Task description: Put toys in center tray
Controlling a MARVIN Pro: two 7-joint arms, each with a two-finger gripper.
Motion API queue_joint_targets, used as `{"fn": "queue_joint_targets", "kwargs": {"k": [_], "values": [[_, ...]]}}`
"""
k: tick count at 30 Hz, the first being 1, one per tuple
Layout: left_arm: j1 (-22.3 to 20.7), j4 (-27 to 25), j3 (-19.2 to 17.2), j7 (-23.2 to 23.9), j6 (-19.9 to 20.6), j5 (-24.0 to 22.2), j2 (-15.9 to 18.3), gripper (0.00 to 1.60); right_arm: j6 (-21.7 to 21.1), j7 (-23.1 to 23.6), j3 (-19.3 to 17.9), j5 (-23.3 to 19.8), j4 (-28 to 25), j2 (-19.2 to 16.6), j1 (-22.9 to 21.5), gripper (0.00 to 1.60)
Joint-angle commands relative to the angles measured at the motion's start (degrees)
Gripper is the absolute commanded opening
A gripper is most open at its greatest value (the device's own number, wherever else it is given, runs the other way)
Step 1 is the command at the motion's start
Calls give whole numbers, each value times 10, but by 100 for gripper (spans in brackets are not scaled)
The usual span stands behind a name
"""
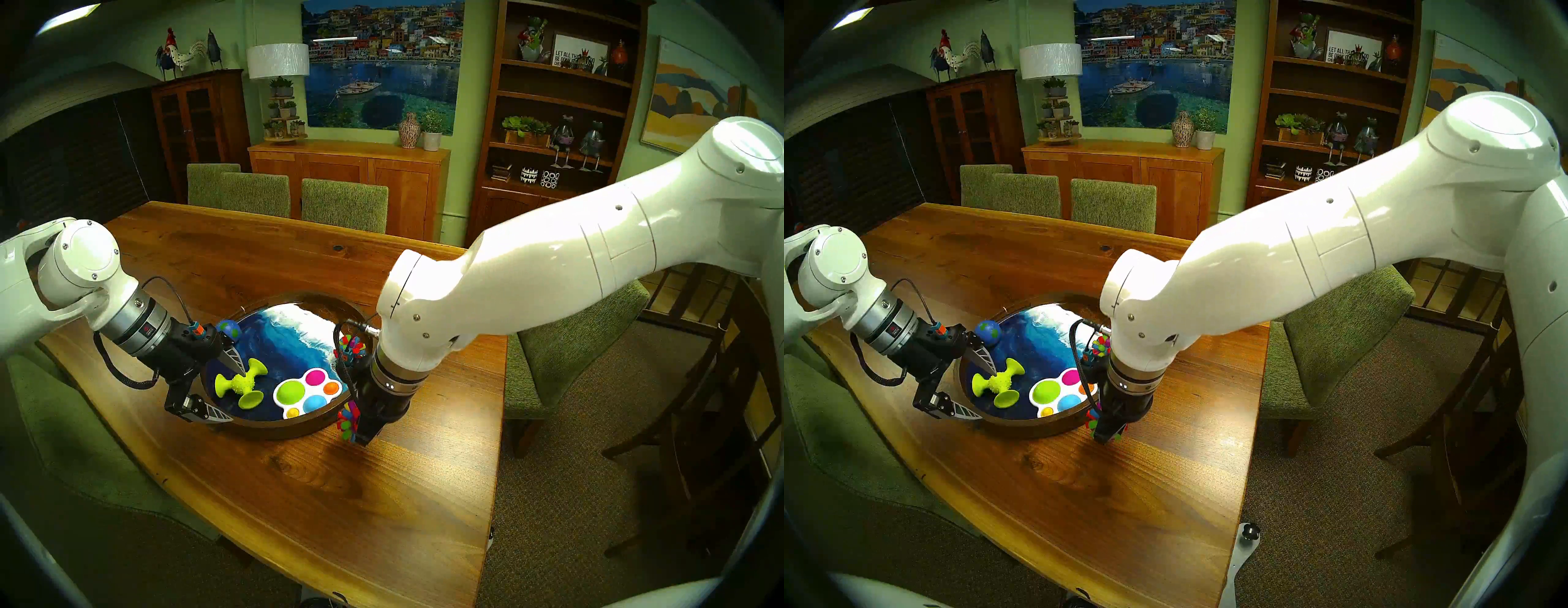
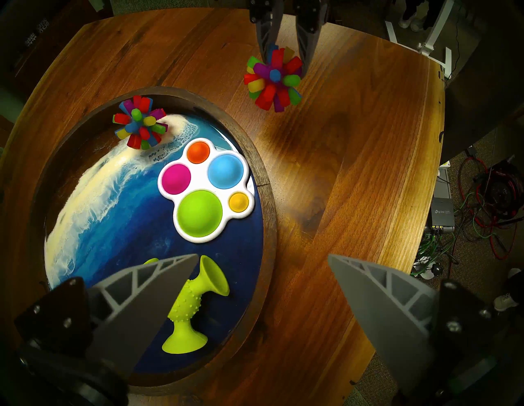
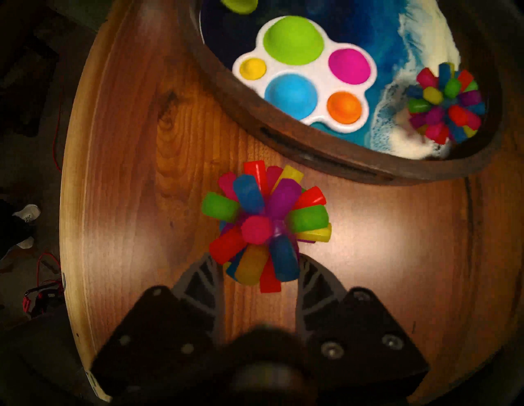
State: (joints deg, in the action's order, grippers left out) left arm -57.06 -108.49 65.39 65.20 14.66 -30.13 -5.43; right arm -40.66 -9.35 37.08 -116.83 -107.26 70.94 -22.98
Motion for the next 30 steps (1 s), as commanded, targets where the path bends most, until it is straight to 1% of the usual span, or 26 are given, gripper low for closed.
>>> {"fn": "queue_joint_targets", "kwargs": {"k": [1,6,7,8,9,10,11,16,17,19,20,22,23,25,26,27,28,29,30], "values": [[-17,1,-8,1,0,-3,-3,160,-13,11,-29,1,30,-7,-41,0],[-19,1,-6,2,1,-3,-3,160,-19,28,-37,7,84,28,-20,0],[-20,1,-5,2,1,-3,-3,160,-23,37,-38,9,102,37,-15,0],[-20,1,-6,2,0,-3,-3,160,-15,30,-38,9,97,36,-14,0],[-21,1,-5,2,0,-3,-3,160,-19,40,-40,11,117,48,-7,0],[-21,1,-5,1,0,-3,-3,160,-13,35,-40,12,115,49,-6,0],[-21,1,-5,1,0,-3,-3,160,-17,44,-42,14,137,63,1,0],[-21,1,-4,1,0,-3,-3,160,-9,50,-48,19,172,93,20,0],[-22,1,-4,1,0,-3,-3,160,-10,57,-49,20,189,104,27,0],[-22,1,-4,1,0,-3,-3,160,-8,61,-50,22,205,118,36,0],[-22,1,-4,1,0,-3,-3,160,-4,59,-50,24,206,120,39,0],[-22,1,-3,1,0,-3,-3,160,-8,74,-50,27,232,137,50,0],[-23,1,-3,1,0,-3,-3,160,-6,76,-49,29,234,138,52,0],[-24,1,-2,1,0,-3,-3,160,-11,90,-47,34,255,148,59,0],[-25,1,-1,1,0,-4,-3,160,-13,98,-45,38,262,151,61,6],[-26,1,0,1,0,-4,-3,160,-21,113,-43,43,281,159,65,29],[-27,0,1,1,0,-4,-3,160,-19,114,-41,45,278,156,64,73],[-28,0,2,2,0,-4,-3,160,-27,128,-38,51,292,163,66,80],[-30,0,4,2,0,-4,-3,160,-31,142,-35,57,303,166,67,109]]}}
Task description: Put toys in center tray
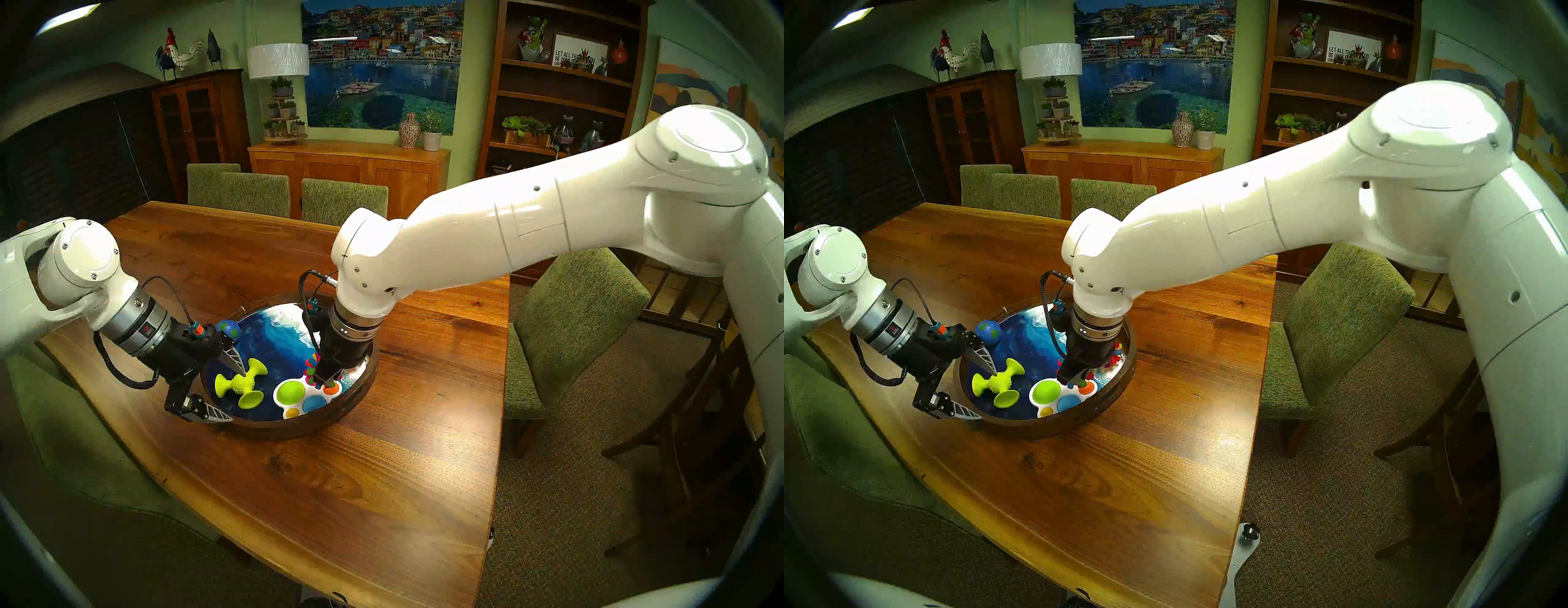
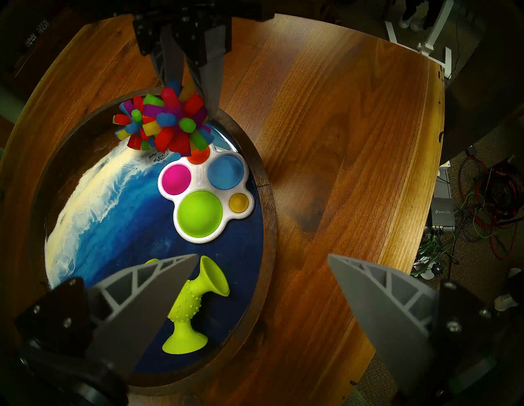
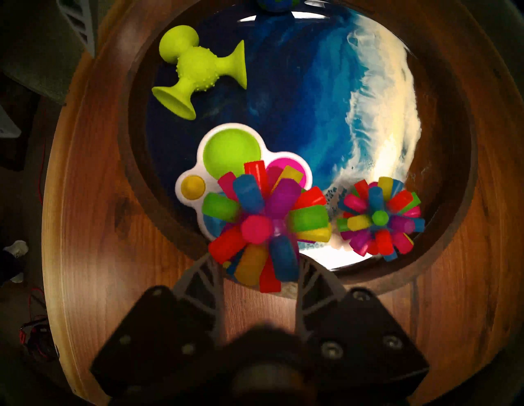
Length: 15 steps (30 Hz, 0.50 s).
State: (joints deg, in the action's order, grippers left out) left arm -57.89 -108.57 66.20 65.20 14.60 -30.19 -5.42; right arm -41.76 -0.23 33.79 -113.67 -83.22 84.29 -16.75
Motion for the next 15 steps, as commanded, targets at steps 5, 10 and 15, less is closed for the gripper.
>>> {"fn": "queue_joint_targets", "kwargs": {"k": [5,10,15], "values": [[-28,1,2,1,1,-4,-3,160,-22,73,4,38,53,17,-4,160],[-29,0,4,1,1,-4,-3,160,-21,73,5,39,27,-8,-20,160],[-31,0,5,1,1,-4,-3,160,-17,71,4,41,5,-28,-31,160]]}}
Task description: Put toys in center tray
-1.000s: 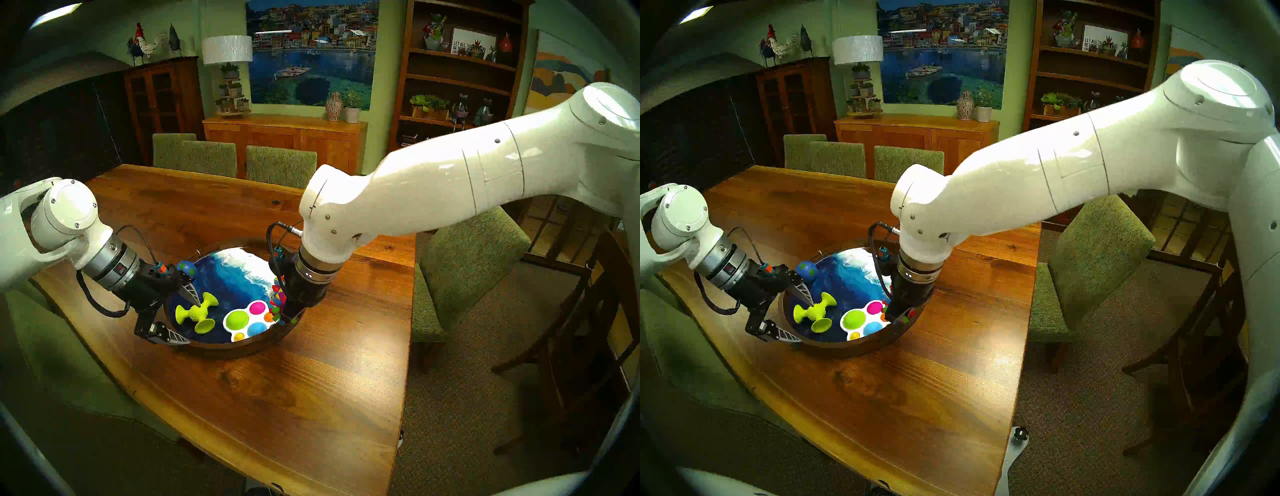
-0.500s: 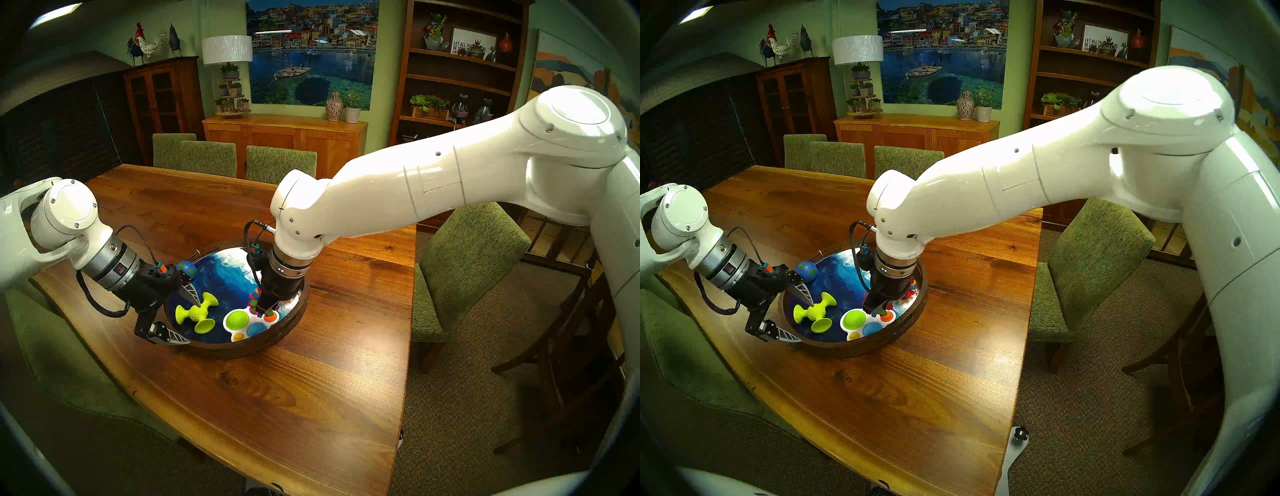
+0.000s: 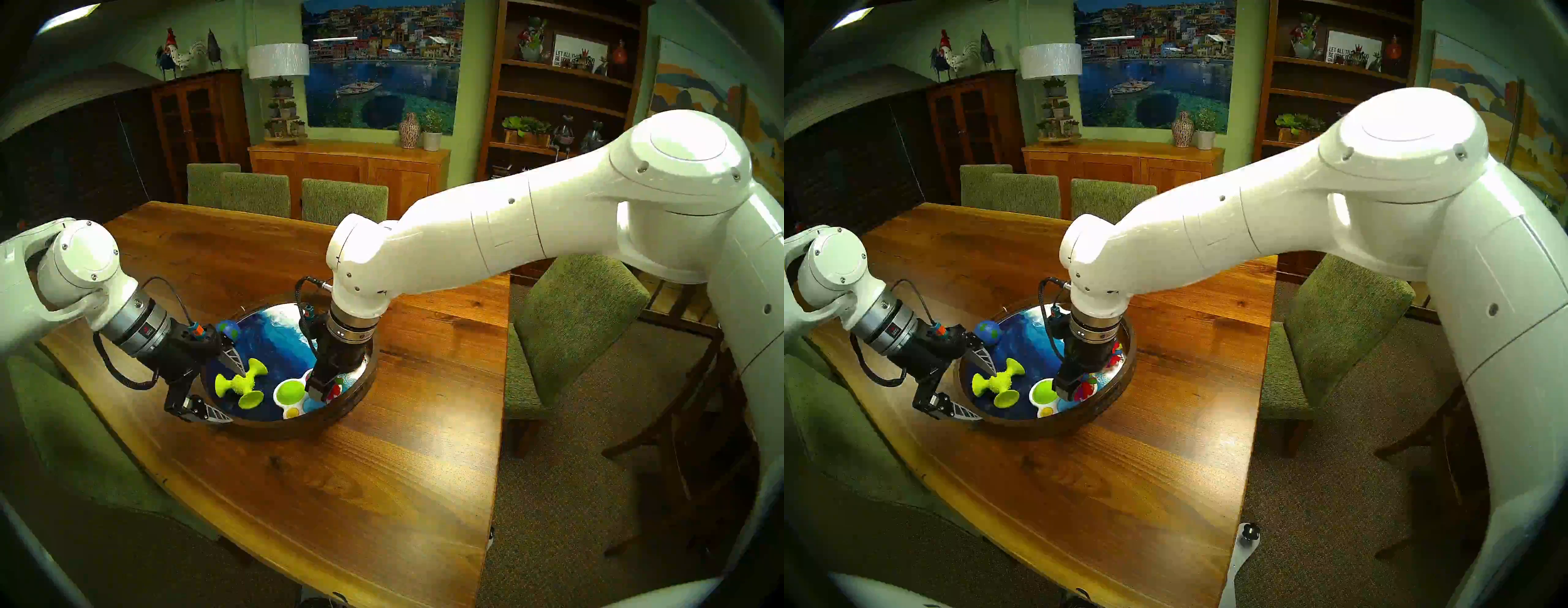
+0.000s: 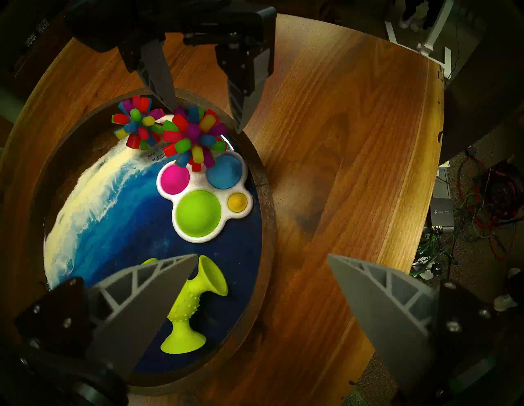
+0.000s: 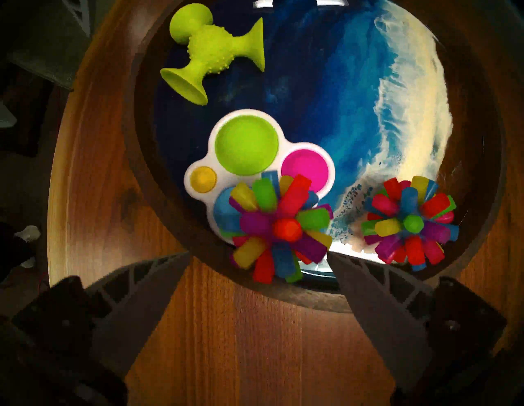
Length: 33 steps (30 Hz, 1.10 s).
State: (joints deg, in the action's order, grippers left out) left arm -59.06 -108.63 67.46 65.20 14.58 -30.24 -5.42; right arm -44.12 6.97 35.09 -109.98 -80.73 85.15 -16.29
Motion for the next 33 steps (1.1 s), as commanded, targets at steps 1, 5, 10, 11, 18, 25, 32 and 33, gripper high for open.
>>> {"fn": "queue_joint_targets", "kwargs": {"k": [1,5,10,11,18,25,32,33], "values": [[-19,1,-7,0,1,-3,-3,160,7,-2,-9,4,-25,-41,-38,160],[-19,1,-7,0,0,-3,-3,160,7,-8,-9,4,-52,-65,-55,160],[-18,1,-7,0,0,-3,-3,160,6,-14,-8,4,-93,-102,-85,160],[-18,1,-7,0,0,-3,-3,160,5,-16,-8,4,-103,-111,-90,160],[-17,1,-7,-1,0,-2,-3,160,-3,-26,14,-3,-136,-144,-117,160],[-17,1,-7,-1,-1,-2,-3,160,3,-38,41,-13,-198,-191,-155,160],[-19,1,-6,-1,0,-3,-3,160,45,-44,61,-12,-249,-231,-185,160],[-19,1,-6,-1,0,-3,-3,160,49,-45,63,-12,-254,-235,-188,160]]}}
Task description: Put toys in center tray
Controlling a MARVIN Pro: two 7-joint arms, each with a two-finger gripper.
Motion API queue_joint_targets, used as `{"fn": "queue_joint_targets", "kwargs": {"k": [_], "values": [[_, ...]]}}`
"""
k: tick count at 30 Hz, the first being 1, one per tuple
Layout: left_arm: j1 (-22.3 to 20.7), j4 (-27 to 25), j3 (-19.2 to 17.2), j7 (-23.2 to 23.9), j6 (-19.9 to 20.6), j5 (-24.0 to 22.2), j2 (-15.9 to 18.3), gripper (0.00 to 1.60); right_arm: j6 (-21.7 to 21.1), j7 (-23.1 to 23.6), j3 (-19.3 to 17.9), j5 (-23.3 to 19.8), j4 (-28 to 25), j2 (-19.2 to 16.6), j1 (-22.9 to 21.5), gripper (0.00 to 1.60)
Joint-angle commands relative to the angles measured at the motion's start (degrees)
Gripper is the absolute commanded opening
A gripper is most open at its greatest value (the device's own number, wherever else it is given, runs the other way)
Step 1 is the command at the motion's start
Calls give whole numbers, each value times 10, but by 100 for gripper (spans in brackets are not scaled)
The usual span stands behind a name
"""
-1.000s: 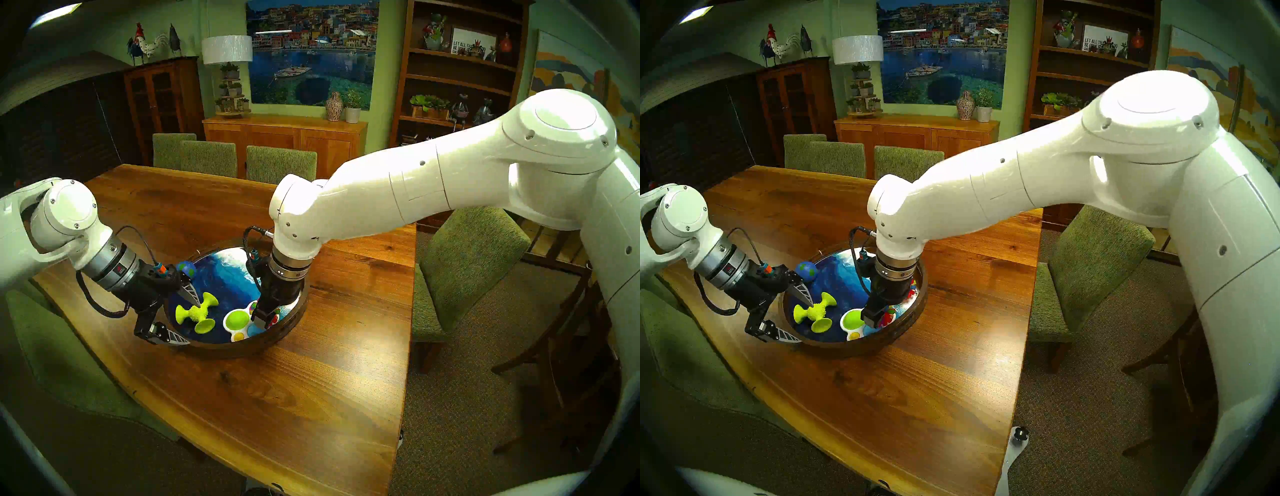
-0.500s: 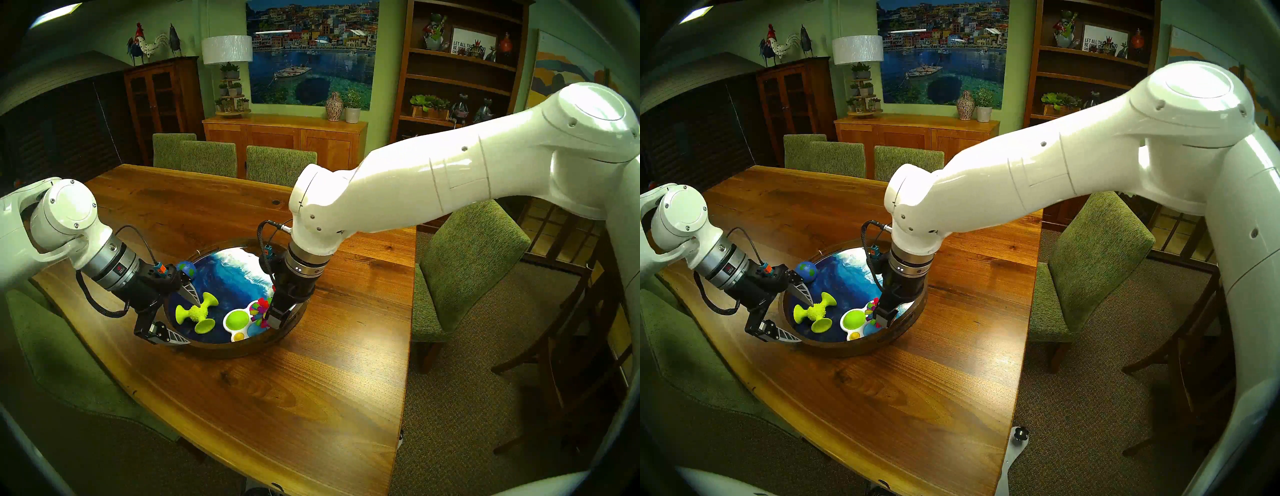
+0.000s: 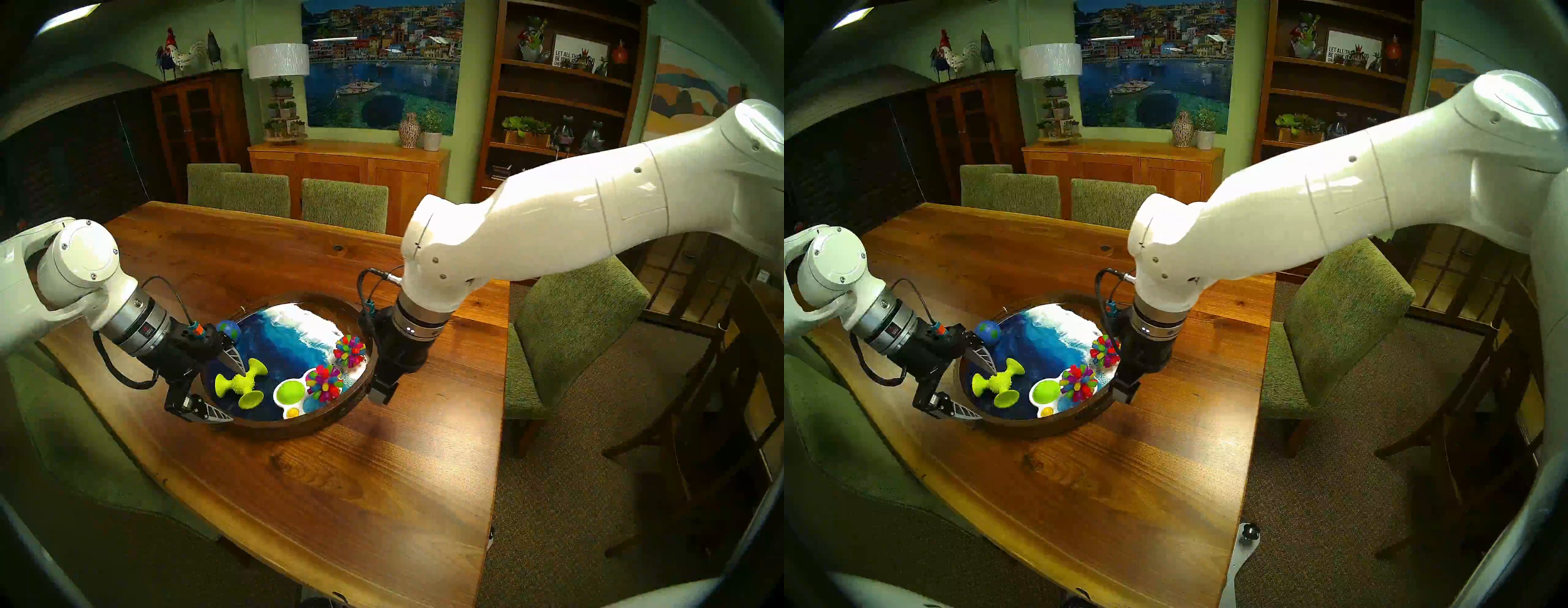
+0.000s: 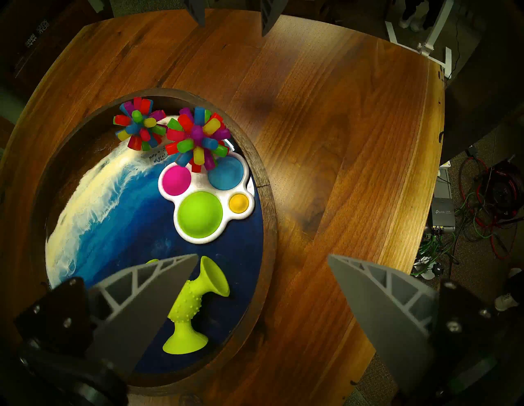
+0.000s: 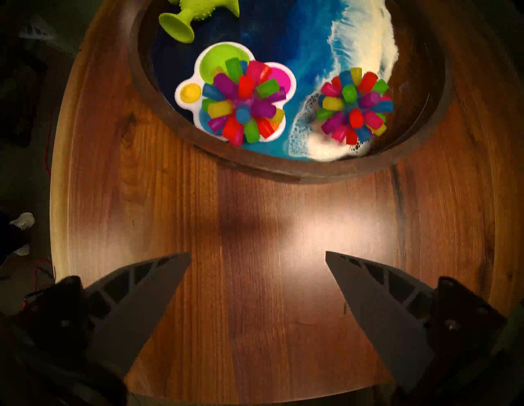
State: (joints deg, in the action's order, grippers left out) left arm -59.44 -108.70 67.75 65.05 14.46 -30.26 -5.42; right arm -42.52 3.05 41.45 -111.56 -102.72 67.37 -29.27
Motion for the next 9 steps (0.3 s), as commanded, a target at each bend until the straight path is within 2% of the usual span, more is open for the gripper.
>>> {"fn": "queue_joint_targets", "kwargs": {"k": [1,9], "values": [[-15,2,-9,1,1,-3,-3,160,37,-10,-3,7,-43,-69,-58,160],[-20,1,-5,1,2,-3,-3,160,63,-24,1,18,-73,-100,-65,160]]}}
